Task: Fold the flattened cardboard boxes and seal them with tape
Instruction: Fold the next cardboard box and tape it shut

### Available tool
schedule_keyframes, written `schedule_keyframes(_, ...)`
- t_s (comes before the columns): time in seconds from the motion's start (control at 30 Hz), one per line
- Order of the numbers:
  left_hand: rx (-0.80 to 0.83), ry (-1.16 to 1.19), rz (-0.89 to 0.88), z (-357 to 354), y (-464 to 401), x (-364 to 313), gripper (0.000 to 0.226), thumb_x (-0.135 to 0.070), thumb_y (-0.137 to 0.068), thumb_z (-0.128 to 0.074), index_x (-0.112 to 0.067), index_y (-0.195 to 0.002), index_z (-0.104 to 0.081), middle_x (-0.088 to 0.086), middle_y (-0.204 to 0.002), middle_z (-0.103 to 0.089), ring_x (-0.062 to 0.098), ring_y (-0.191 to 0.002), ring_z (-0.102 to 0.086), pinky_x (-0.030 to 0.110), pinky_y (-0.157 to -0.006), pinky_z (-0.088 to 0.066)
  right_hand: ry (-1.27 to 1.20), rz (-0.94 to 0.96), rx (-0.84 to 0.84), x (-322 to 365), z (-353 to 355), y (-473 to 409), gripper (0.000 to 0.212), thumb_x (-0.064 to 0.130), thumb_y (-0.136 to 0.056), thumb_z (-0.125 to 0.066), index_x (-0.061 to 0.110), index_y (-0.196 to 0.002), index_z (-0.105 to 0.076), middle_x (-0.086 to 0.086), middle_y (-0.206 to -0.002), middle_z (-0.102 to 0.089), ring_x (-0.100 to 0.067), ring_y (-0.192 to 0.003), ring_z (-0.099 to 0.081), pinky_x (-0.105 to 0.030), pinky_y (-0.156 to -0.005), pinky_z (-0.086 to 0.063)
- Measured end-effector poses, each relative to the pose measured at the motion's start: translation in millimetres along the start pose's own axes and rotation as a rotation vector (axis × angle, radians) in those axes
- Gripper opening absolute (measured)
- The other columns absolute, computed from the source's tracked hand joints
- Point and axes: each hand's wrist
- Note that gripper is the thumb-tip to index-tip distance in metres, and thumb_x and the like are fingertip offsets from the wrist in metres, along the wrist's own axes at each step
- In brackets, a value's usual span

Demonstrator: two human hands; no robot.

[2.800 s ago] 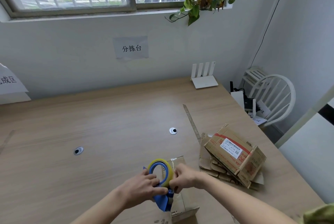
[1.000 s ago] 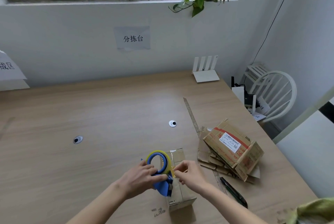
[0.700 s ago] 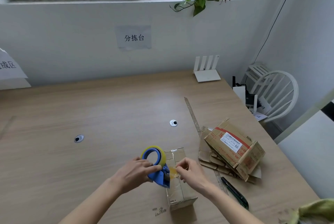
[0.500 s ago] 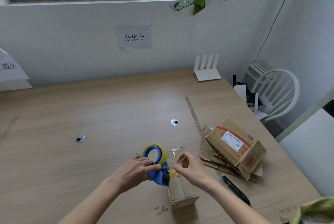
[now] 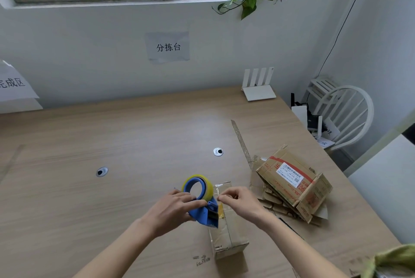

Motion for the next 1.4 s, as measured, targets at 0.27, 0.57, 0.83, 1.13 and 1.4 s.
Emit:
schedule_keyframes(0.27, 0.003, 0.075, 0.023, 19, -11, -3, 0.043, -0.046, -0.091, -0.063, -0.038, -0.132, -0.053, -0.019, -0.114, -0.066, 0.004, -0.1, -0.062, 0.026, -0.08, -0.051, -0.069, -0.005, 0.043, 14, 17, -6, 0.02, 0.038, -0.096, -0.064, 0.019, -0.097, -0.072, -0.001, -0.101, -0.066, -0.013, -0.087, -0.055, -0.03, -0.076, -0.046)
schedule_keyframes(0.57, 0.108, -0.089, -0.031, 15, -19, -1, 0.054, -0.041, -0.083, -0.072, -0.037, -0.129, -0.046, -0.016, -0.1, -0.063, 0.008, -0.093, -0.064, 0.026, -0.074, -0.05, 0.14, 0.217, -0.019, 23, 3, 3, 0.018, 0.038, -0.09, -0.068, 0.021, -0.087, -0.075, 0.008, -0.071, -0.061, -0.002, -0.064, -0.049, -0.026, -0.064, -0.043)
schedule_keyframes(0.83, 0.038, 0.039, 0.07, 19, -15, -5, 0.051, -0.039, -0.077, -0.079, -0.037, -0.122, -0.054, -0.017, -0.099, -0.071, 0.007, -0.088, -0.067, 0.025, -0.07, -0.049, 0.228, 0.24, -0.088, 10, -4, 11, 0.02, 0.04, -0.093, -0.064, 0.025, -0.083, -0.075, 0.007, -0.07, -0.062, -0.003, -0.061, -0.05, -0.022, -0.058, -0.038)
schedule_keyframes(1.13, 0.153, 0.05, 0.112, 22, -15, -11, 0.043, -0.038, -0.092, -0.063, -0.037, -0.133, -0.048, -0.011, -0.116, -0.069, 0.016, -0.103, -0.063, 0.029, -0.085, -0.041, 0.34, 0.25, 0.005, -10, 2, 26, 0.018, 0.04, -0.096, -0.062, 0.03, -0.102, -0.076, 0.011, -0.088, -0.068, -0.004, -0.078, -0.057, -0.028, -0.073, -0.05)
schedule_keyframes(1.4, 0.361, 0.018, 0.306, 8, 15, 5, 0.05, -0.047, -0.098, -0.05, -0.043, -0.145, -0.036, -0.004, -0.12, -0.064, 0.024, -0.102, -0.057, 0.032, -0.08, -0.04, 0.254, 0.228, -0.046, -36, 15, 38, 0.019, 0.043, -0.092, -0.066, 0.027, -0.083, -0.073, 0.013, -0.075, -0.066, -0.003, -0.071, -0.057, -0.018, -0.064, -0.042)
Point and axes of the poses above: each hand's wrist, its own y-axis away from the middle knuckle, its own z-axis out of the back of the hand, x = y × z
